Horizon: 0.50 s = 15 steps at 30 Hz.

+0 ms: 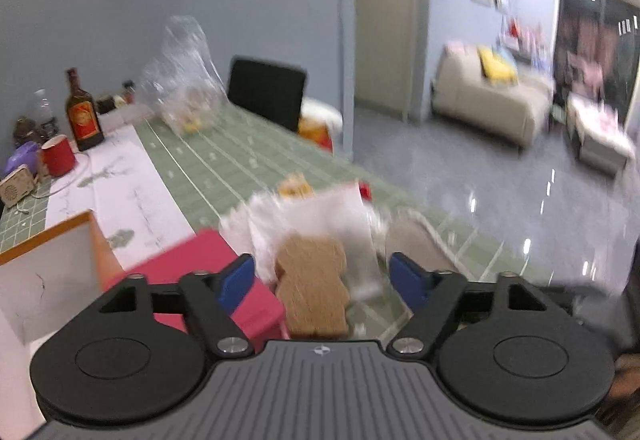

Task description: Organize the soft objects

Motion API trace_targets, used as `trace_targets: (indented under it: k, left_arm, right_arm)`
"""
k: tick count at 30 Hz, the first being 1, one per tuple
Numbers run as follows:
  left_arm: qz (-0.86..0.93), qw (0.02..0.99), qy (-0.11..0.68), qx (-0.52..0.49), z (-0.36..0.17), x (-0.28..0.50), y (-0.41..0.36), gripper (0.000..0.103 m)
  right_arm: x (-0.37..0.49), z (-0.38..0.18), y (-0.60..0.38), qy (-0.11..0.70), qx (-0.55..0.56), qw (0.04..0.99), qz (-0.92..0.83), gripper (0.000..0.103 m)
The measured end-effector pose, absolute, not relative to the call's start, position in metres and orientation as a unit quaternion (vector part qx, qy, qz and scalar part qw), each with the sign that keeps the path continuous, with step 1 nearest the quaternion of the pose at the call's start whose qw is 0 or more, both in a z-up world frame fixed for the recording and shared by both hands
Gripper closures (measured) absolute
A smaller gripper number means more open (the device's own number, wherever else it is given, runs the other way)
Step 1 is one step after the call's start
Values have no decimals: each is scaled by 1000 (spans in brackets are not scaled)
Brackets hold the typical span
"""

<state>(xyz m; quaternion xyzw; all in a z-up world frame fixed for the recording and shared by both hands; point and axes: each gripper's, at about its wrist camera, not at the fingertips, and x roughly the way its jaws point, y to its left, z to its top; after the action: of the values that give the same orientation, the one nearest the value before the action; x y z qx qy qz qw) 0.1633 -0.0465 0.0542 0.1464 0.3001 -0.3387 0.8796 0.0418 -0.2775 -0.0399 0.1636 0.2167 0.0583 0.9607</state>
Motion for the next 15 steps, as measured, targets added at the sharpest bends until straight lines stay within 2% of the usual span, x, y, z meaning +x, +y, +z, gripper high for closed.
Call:
trace_targets:
  k: [9,15]
  left_arm:
    - [-281,871,354,193,32,177,-89,21]
    - [-268,850,367,265,28,179,-120,21]
  right_arm:
    - [32,-53,-300,231,180,955,48,92]
    - [22,-69,-324,242,201,948,39,92]
